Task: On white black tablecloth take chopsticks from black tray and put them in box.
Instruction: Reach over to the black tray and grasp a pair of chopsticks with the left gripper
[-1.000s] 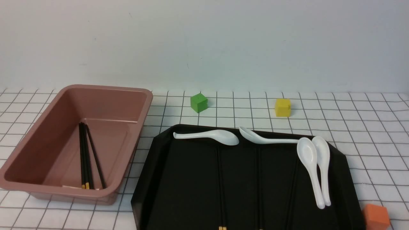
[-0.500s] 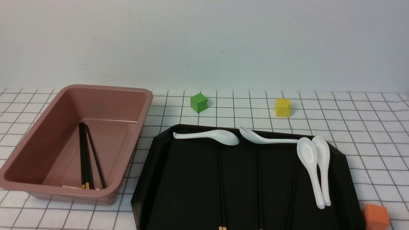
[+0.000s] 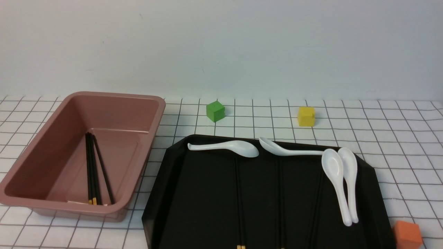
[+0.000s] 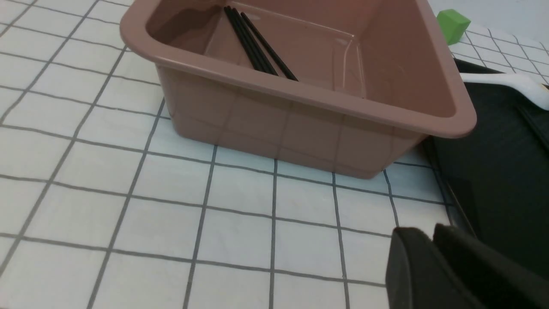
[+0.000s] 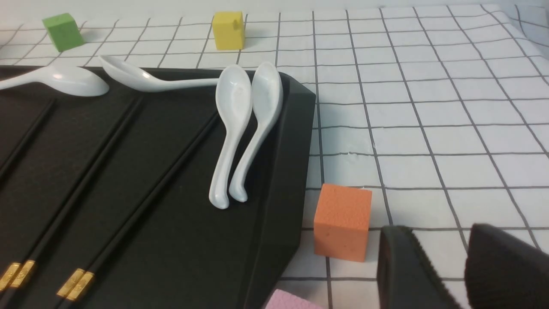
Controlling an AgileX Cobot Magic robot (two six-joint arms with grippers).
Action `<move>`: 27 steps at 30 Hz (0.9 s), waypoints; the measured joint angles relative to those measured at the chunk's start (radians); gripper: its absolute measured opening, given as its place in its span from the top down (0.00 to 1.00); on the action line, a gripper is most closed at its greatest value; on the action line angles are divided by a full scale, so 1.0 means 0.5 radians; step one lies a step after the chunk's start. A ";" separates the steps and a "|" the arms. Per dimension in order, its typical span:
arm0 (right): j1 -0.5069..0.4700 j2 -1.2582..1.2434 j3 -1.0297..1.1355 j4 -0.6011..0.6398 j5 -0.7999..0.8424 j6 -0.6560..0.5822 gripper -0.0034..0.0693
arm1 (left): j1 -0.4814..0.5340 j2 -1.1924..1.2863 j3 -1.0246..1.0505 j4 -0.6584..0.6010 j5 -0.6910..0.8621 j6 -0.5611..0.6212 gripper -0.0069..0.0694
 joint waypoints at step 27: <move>0.000 0.000 0.000 0.000 0.000 0.000 0.62 | 0.000 0.237 -0.332 -1.340 -0.007 -0.662 0.91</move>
